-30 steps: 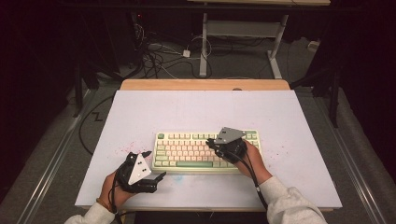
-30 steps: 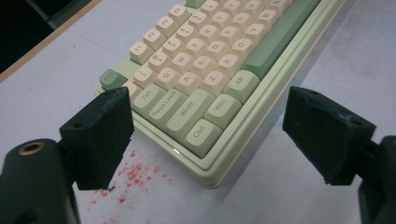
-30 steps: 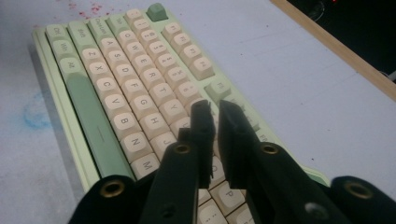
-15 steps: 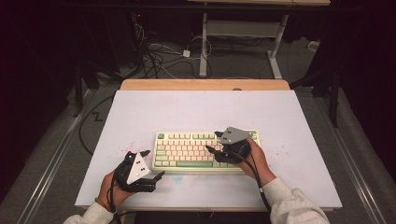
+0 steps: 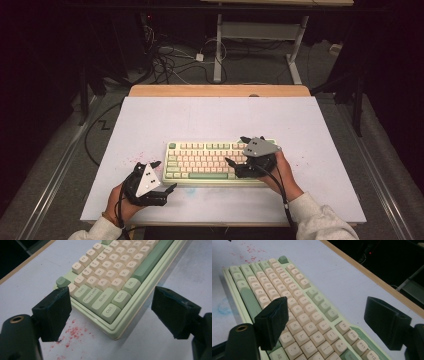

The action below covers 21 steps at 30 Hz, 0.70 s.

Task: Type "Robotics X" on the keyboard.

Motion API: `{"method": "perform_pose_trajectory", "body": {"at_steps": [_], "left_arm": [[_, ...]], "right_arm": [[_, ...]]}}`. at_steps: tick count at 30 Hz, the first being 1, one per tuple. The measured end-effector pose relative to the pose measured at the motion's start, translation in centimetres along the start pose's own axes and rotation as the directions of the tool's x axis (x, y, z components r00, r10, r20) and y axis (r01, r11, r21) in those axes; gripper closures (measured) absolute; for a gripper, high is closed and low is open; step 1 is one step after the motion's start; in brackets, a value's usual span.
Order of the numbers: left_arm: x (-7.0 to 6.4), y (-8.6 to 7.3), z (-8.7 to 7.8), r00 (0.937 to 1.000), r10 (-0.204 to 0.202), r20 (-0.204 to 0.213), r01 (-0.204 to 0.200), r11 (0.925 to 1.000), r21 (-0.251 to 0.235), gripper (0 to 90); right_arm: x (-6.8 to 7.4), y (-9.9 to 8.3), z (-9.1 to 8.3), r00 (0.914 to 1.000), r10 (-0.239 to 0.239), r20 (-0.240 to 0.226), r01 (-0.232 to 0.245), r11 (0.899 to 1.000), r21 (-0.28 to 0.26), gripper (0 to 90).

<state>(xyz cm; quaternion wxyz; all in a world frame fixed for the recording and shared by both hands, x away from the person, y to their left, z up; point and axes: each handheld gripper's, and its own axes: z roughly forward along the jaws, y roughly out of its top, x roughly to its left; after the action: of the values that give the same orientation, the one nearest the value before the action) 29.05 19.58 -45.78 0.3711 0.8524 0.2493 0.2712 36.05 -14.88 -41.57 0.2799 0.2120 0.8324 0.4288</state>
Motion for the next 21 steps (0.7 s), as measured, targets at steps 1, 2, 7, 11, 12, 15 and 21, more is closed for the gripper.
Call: {"method": "perform_pose_trajectory", "body": {"at_steps": [1, 2, 7, 11, 12, 15, 21], "left_arm": [[0.0, 0.0, 0.0, 1.0000, -0.005, 0.000, 0.005, 1.0000, -0.002, 16.0], [0.1, 0.0, 0.0, 0.9999, -0.011, -0.003, 0.011, 0.9999, -0.005, 16.0], [0.0, 0.2, -0.2, 0.9995, -0.027, -0.014, 0.027, 0.9994, -0.021, 19.6], [0.2, 0.2, -0.2, 0.9991, -0.041, -0.012, 0.041, 0.9988, -0.025, 25.2], [0.2, 0.2, -0.2, 0.9990, -0.043, -0.011, 0.043, 0.9988, -0.023, 28.0], [0.3, 0.2, -0.2, 0.9989, -0.047, 0.009, 0.047, 0.9987, -0.021, 38.1], [0.6, 0.4, -0.1, 0.9964, -0.060, 0.060, 0.059, 0.9981, 0.015, 64.6]], "right_arm": [[0.0, -0.1, -0.2, 1.0000, -0.003, 0.000, 0.003, 1.000, 0.001, 19.9], [-0.1, -0.2, -0.4, 1.0000, -0.007, 0.004, 0.007, 1.000, 0.000, 19.8], [-0.3, -0.7, -1.9, 0.9995, -0.007, 0.030, 0.007, 1.000, -0.019, 19.8], [-0.6, -1.3, -3.1, 0.9987, -0.009, 0.050, 0.011, 0.999, -0.042, 19.8], [-0.7, -1.4, -3.4, 0.9986, -0.006, 0.053, 0.009, 0.999, -0.044, 19.8], [-0.9, -2.0, -4.3, 0.9976, -0.003, 0.069, 0.006, 0.999, -0.047, 19.8], [-1.1, -3.1, -5.8, 0.9956, 0.013, 0.092, -0.008, 0.999, -0.052, 19.8]]}}
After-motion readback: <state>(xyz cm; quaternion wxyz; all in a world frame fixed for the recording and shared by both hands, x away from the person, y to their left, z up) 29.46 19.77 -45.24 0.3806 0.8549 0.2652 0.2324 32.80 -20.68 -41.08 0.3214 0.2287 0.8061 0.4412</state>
